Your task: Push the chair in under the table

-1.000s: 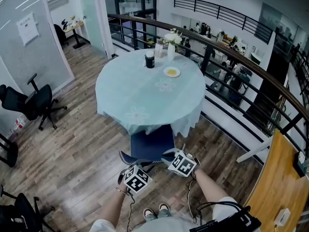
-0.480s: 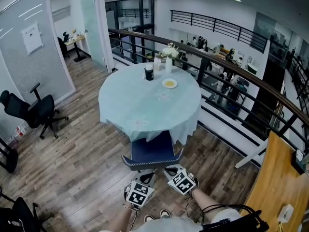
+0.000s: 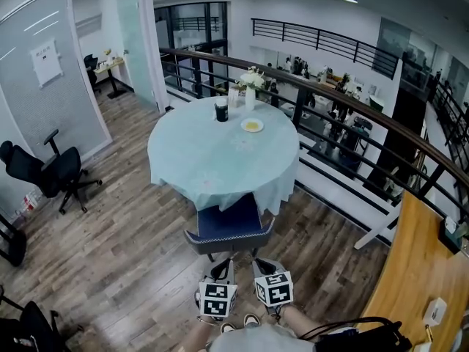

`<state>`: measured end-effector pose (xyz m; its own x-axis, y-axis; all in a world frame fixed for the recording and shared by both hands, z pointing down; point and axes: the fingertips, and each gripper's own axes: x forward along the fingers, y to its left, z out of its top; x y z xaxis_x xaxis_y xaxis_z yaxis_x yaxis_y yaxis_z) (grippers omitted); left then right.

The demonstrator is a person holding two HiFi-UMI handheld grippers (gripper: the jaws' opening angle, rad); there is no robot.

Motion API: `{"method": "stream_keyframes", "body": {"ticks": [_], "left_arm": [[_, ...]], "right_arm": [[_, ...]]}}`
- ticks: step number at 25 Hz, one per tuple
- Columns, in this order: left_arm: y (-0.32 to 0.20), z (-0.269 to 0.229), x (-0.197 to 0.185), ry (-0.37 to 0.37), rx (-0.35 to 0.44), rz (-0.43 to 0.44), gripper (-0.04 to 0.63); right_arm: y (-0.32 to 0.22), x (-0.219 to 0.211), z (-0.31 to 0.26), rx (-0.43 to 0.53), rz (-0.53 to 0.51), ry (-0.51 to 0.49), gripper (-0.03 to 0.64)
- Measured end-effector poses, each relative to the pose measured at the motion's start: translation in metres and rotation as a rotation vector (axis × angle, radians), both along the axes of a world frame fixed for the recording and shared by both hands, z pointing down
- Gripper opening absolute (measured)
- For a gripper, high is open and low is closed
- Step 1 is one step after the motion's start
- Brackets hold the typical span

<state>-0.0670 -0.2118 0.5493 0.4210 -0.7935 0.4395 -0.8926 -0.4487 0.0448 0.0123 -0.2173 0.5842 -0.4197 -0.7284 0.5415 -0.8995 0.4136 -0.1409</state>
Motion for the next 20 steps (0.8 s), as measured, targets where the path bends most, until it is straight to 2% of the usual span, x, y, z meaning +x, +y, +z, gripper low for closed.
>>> {"method": "stream_keyframes", "body": {"ticks": [8,20], "left_arm": [[0.004,0.002,-0.013,0.014,-0.014,-0.073,0.003],[0.003,0.006,-0.006,-0.001,-0.024,-0.093,0.003]], "right_arm": [[0.004,0.003,0.0,0.002,0.006,0.046,0.026],[-0.005,-0.001,-0.012,0.024,-0.023,0.01,0.02]]}}
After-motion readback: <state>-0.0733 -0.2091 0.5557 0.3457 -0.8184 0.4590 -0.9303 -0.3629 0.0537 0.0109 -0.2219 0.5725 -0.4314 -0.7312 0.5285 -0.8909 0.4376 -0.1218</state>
